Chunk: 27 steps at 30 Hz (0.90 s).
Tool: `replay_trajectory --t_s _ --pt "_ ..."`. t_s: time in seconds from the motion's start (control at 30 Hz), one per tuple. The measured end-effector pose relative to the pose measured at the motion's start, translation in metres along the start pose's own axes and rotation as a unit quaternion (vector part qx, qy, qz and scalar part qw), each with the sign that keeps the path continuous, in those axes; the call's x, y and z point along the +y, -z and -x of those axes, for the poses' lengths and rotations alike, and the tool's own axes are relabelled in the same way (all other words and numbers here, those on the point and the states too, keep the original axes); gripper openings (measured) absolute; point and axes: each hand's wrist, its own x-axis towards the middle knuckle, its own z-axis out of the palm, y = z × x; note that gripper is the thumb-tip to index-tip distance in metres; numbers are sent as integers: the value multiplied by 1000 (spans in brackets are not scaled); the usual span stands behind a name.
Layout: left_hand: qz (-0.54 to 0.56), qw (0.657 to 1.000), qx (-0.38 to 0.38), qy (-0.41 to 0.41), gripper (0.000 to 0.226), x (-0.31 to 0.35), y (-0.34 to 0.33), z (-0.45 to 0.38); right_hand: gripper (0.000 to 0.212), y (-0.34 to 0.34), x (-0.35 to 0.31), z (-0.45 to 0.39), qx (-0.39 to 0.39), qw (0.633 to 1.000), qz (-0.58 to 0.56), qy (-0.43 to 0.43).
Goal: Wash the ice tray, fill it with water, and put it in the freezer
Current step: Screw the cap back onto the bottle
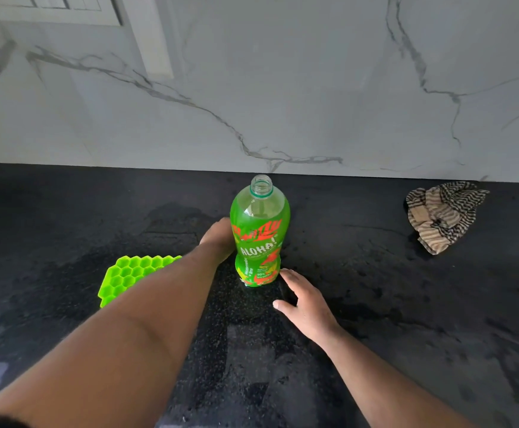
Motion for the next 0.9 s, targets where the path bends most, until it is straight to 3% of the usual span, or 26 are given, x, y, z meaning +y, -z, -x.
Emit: replay_trajectory --t_s 0.07,0.17,0.27,0.4,0.57,0.67,0.77,0.9 --pt "-5 999 50 5 29 3 5 9 66 3 -4 -2 -3 1000 -6 -16" --pt "15 989 133 -66 17 7 13 25 65 15 -12 -7 12 998 -48 -33" --pt "141 965 197 -100 31 9 24 30 65 35 -25 -17 44 995 -81 -20" --pt "402 882 206 -136 38 30 41 50 68 64 -53 -31 103 985 -135 29" --pt "509 813 184 -214 17 63 64 96 65 99 -100 -35 132 962 -208 115" --pt "506 821 133 -230 8 78 71 118 67 110 -131 -30 113 952 -235 159" --pt "475 845 97 -225 16 86 67 129 57 106 -154 -28 113 950 -226 185" --pt "455 851 115 -234 29 87 63 128 50 97 -161 -26 163 940 -240 181"
